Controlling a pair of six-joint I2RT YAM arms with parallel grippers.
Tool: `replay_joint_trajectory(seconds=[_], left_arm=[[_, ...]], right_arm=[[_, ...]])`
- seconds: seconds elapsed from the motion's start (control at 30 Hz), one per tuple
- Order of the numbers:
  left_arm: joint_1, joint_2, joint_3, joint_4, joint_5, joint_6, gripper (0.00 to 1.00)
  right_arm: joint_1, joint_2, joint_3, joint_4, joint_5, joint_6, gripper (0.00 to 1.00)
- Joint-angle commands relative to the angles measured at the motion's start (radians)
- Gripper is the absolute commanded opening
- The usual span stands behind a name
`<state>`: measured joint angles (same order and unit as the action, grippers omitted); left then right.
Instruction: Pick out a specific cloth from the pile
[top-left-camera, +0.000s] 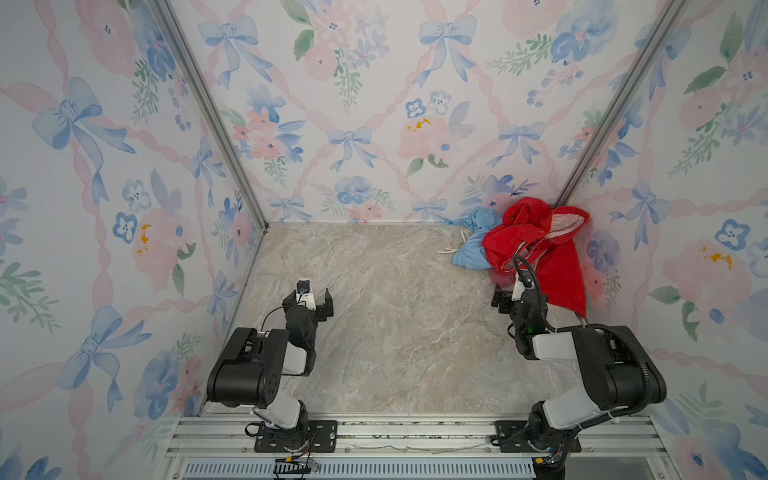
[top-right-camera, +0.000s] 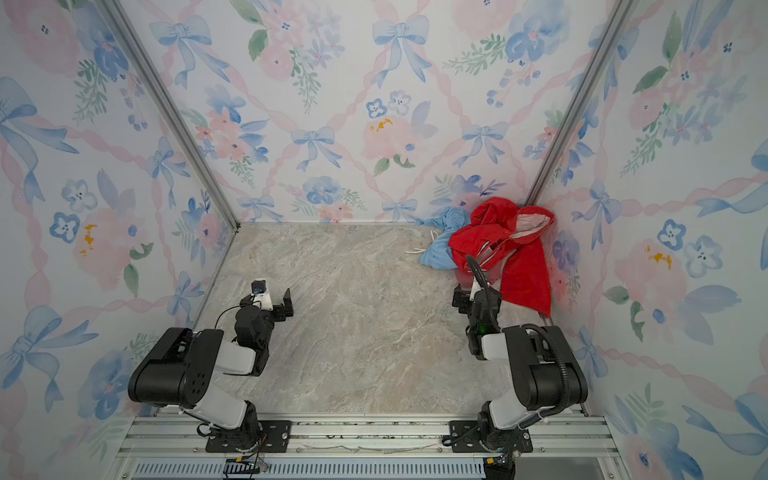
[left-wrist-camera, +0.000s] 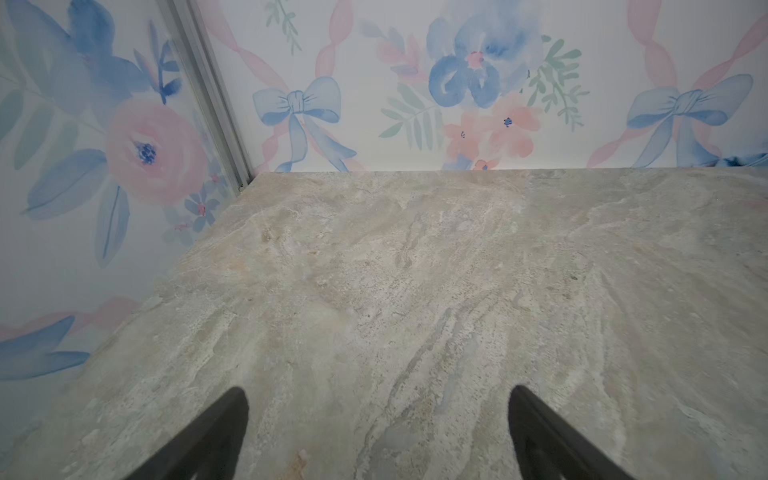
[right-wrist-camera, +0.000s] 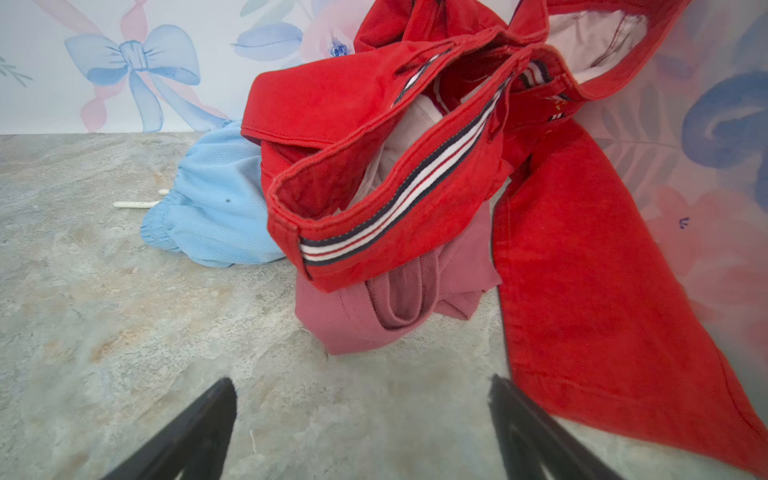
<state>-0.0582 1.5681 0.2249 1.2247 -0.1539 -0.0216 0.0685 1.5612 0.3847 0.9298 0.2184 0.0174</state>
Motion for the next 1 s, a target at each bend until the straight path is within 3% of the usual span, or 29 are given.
replay_joint_trajectory(seconds=[0.0, 0.57, 0.67, 0.83, 0.9, 0.97], left_arm=[[-0.003, 0.001, 0.009, 0.004, 0.028, 0.023, 0.98], [0.032, 0.0, 0.015, -0.007, 0.095, 0.006, 0.98], [0.032, 0.001, 0.015, -0.006, 0.095, 0.007, 0.98], [0.022, -0.026, 0.006, -0.006, 0.093, 0.018, 0.98], [-0.027, -0.1, -0.012, -0.034, 0.044, 0.062, 0.98], [-0.104, -0.217, 0.007, -0.147, -0.078, 0.104, 0.98]], right_arm=[[0.007, -0.014, 0.0, -0.01, 0.018, -0.004, 0.97], [0.007, -0.013, 0.0, -0.011, 0.018, -0.004, 0.97], [-0.023, -0.02, 0.02, -0.056, -0.089, -0.003, 0.97], [-0.016, -0.022, 0.017, -0.043, -0.072, -0.006, 0.97], [-0.001, -0.061, 0.007, -0.05, -0.021, -0.008, 0.97], [0.038, -0.148, -0.011, -0.095, 0.039, -0.036, 0.97]])
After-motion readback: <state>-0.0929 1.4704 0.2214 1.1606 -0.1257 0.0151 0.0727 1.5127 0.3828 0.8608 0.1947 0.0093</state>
